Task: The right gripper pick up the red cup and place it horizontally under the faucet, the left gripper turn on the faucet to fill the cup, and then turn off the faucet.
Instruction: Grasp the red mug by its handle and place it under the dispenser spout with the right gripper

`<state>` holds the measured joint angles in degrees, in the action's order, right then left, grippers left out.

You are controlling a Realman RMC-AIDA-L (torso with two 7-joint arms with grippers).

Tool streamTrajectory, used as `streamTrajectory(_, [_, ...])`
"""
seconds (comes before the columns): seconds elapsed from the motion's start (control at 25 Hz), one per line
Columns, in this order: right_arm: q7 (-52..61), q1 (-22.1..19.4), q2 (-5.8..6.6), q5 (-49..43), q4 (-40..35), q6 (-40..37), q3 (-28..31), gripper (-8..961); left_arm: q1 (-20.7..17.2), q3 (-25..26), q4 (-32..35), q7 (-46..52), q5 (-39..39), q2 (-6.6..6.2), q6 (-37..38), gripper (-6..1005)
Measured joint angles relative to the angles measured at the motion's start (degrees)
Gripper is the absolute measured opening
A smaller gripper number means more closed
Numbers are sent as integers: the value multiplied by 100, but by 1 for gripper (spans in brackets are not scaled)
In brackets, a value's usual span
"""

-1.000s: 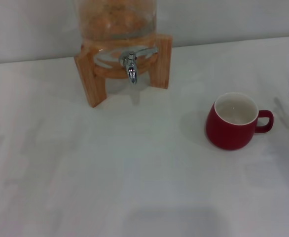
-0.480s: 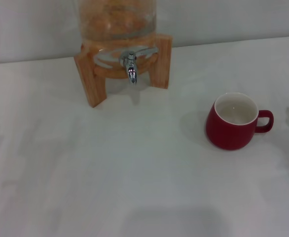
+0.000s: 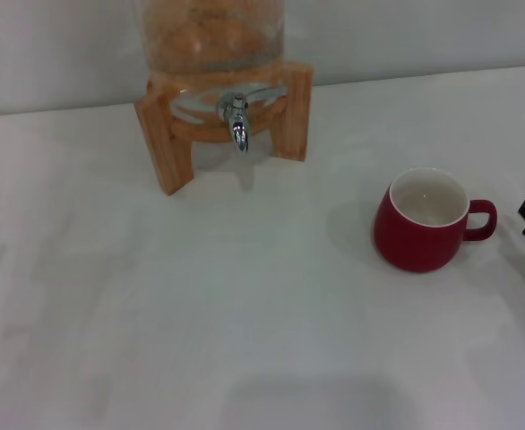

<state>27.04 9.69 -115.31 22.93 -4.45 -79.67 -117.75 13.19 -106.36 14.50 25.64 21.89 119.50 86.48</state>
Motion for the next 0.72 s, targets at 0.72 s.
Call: streamTrajectory(0.72, [12, -87, 0, 1, -5, 18, -607, 784, 78, -36, 16, -1, -6, 3, 1, 866])
